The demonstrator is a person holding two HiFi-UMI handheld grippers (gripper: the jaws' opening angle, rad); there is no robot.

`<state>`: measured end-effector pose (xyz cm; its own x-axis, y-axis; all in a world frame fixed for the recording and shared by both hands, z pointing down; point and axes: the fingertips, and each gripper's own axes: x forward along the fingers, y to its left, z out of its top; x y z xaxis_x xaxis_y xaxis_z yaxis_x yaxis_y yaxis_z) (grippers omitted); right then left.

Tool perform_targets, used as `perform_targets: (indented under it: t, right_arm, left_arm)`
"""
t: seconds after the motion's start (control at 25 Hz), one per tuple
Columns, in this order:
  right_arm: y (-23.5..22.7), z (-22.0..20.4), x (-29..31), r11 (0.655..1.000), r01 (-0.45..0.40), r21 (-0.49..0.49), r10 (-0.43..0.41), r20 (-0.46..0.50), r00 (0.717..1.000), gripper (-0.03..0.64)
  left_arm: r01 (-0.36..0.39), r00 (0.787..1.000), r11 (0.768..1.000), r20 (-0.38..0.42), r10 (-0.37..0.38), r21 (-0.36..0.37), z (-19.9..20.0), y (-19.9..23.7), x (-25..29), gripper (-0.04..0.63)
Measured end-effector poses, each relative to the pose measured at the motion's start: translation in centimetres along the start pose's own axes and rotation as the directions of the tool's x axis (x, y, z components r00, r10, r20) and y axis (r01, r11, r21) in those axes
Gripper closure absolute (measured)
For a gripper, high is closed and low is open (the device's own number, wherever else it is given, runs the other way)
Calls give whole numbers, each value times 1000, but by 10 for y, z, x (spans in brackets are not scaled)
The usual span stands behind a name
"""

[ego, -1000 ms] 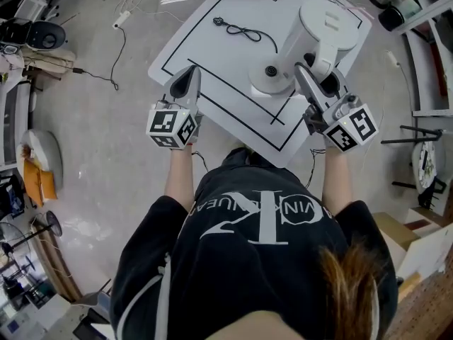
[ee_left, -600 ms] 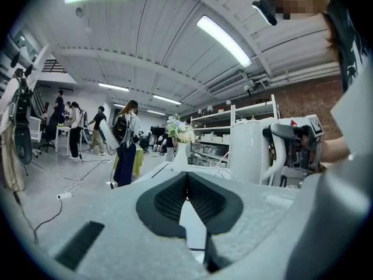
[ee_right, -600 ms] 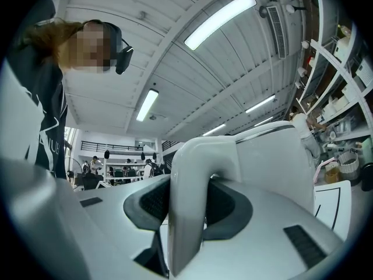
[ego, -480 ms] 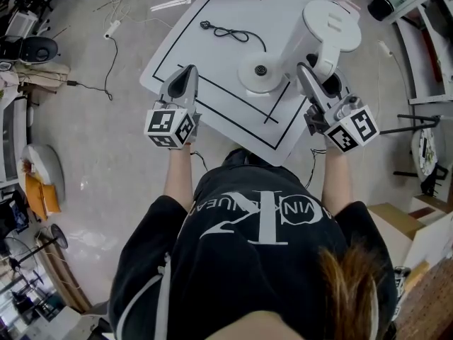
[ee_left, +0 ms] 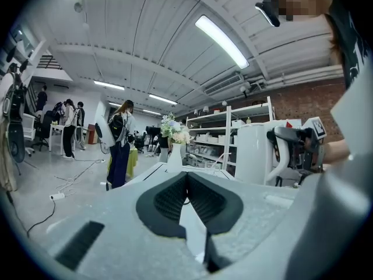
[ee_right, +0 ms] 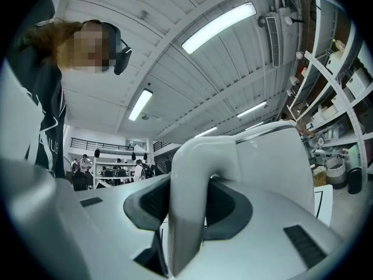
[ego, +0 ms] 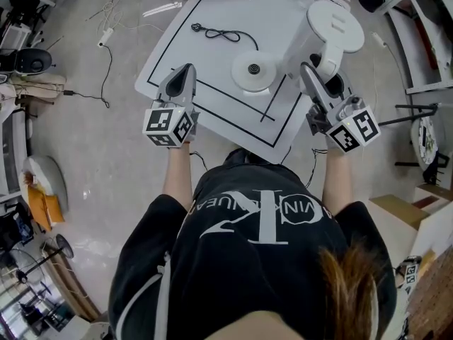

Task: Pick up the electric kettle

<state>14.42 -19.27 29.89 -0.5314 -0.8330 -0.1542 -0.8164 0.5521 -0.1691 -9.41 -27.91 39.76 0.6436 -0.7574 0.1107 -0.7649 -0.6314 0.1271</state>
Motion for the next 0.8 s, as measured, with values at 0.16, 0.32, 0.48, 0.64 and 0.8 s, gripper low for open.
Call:
perform_targets:
  t: [0.16,0.32,0.48,0.64,0.8]
  right_arm:
    - [-2,2,-6,1000,19,-1,-19,9,1000,483]
    - [-5,3,-11,999,38,-2,-38,12,999,483]
    - [-8,2,-16,998,61,-3,-61,7,998,483]
    - [-12,2,-21,997,81,-3,-81,8,997,483]
    - [-15,3,-25,995,97,-5,-97,9,995,483]
  left_arm:
    - [5,1000,1000,3,-5,5,2,0,3,584]
    - [10,1000,1000,11,-10,7,5,1,7,584]
    - [21,1000,1000,13,-21,10,8,-1,12,584]
    - [32,999,999,12,-32,11,9,-4,17,584]
    - [44,999,999,14,-44,13,11,-6,23,584]
